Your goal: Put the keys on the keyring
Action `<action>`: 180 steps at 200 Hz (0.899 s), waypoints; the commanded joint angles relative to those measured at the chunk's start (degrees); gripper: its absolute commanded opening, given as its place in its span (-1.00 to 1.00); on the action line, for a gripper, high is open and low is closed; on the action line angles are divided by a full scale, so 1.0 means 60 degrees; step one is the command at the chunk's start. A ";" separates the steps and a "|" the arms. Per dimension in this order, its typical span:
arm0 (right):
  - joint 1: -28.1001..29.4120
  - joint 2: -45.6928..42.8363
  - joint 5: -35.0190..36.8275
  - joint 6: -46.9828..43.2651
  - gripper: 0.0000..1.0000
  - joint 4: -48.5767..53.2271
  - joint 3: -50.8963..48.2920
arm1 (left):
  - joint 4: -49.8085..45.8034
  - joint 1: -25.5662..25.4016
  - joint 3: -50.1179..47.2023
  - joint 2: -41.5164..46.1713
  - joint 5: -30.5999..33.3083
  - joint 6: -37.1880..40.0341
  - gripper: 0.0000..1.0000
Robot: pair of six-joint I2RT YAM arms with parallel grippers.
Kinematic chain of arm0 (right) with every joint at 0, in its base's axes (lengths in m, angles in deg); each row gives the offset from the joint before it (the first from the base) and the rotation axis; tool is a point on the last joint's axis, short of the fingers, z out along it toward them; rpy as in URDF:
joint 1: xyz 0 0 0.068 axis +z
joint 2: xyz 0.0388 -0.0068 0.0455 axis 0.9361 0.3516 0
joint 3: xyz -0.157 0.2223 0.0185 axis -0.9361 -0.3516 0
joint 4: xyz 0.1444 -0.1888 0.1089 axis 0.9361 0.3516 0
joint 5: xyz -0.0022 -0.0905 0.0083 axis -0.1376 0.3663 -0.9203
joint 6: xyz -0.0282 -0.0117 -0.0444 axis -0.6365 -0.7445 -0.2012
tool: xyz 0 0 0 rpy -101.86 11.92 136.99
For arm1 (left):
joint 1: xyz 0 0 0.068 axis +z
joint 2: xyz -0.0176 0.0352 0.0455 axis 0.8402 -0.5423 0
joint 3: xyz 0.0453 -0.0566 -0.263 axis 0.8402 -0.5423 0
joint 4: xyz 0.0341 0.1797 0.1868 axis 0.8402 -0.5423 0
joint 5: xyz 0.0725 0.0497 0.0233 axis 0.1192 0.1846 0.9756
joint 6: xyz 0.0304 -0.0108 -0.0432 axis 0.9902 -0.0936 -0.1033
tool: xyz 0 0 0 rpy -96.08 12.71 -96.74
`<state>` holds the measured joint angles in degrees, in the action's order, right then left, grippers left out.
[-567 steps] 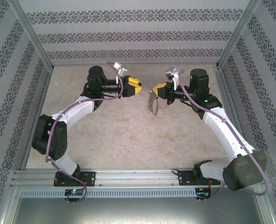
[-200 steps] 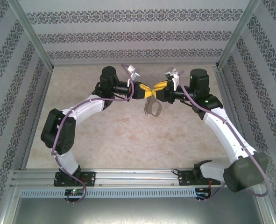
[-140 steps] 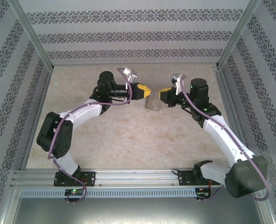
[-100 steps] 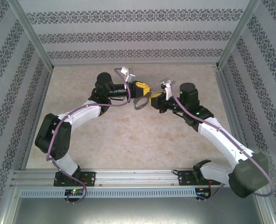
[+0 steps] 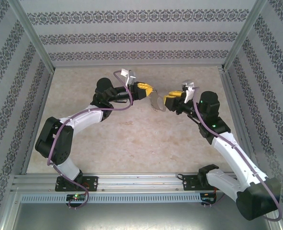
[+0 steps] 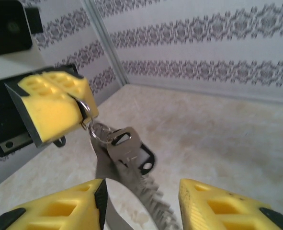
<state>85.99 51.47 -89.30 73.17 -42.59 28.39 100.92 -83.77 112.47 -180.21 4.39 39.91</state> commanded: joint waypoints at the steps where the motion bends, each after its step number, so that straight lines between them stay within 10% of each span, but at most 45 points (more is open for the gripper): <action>1: -0.0138 0.0068 0.0080 0.0233 -0.10 -0.0974 -0.0179 | 0.2467 0.0061 0.0034 -0.0231 -0.0352 -0.1402 -1.00; 99: 0.1694 0.1969 -0.0664 0.0291 -0.13 -0.2277 0.0634 | 0.2170 0.0063 0.0225 -0.0509 -0.0173 -0.1510 -1.00; 180: 0.0961 0.1303 -0.0605 0.0246 0.01 -0.2070 0.0286 | 0.3405 0.0134 0.0320 -0.0833 -0.0424 -0.2638 -1.00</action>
<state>93.77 62.86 -92.55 75.44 -52.82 30.57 112.88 -83.40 112.47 -183.70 3.73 29.00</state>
